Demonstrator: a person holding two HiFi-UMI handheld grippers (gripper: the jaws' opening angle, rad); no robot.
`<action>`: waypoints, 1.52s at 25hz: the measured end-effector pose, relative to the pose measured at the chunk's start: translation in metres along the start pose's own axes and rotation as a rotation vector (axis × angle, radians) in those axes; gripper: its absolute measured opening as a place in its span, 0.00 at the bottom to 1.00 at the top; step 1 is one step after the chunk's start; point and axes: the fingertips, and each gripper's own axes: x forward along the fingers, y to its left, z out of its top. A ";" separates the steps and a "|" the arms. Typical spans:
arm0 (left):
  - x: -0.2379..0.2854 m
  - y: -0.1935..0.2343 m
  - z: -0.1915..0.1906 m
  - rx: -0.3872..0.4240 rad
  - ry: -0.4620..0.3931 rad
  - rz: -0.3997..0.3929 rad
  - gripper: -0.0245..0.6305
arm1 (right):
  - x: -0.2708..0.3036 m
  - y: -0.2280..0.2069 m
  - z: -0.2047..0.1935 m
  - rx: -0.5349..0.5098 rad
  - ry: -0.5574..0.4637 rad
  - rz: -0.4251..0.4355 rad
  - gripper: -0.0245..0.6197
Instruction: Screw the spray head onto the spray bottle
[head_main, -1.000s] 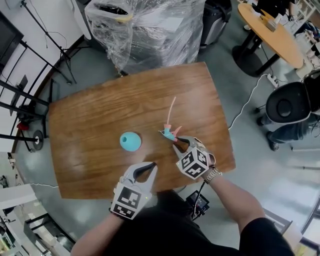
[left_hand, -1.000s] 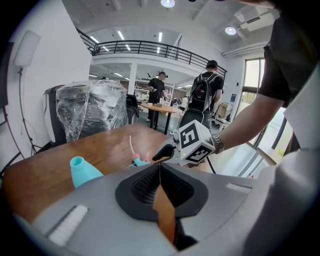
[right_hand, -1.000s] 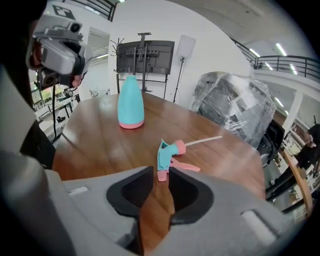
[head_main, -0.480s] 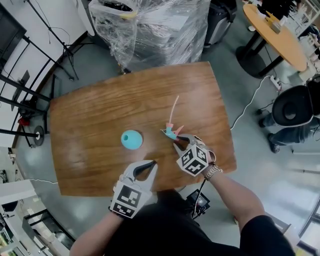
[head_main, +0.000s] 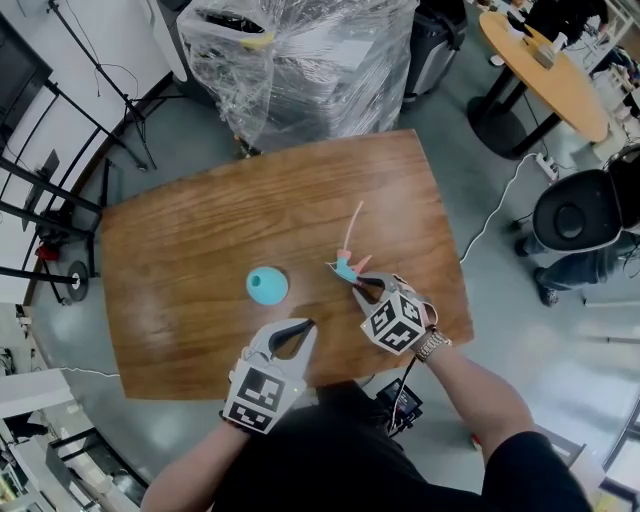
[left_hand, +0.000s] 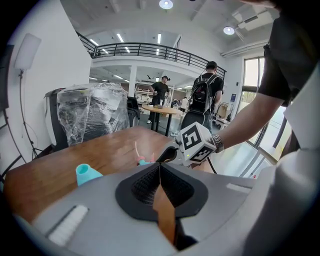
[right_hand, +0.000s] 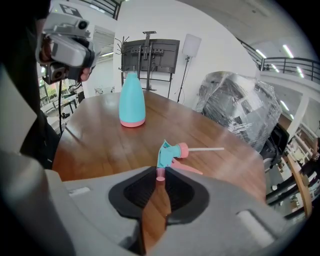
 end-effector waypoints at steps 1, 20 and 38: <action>0.000 0.001 0.001 0.004 -0.003 -0.002 0.07 | -0.004 0.000 0.002 0.004 -0.005 0.006 0.11; 0.001 0.019 0.007 0.079 0.011 -0.078 0.20 | -0.121 0.029 0.071 0.154 -0.238 0.281 0.11; -0.008 -0.015 -0.002 0.034 -0.009 -0.385 0.13 | -0.183 0.064 0.110 0.219 -0.348 0.452 0.11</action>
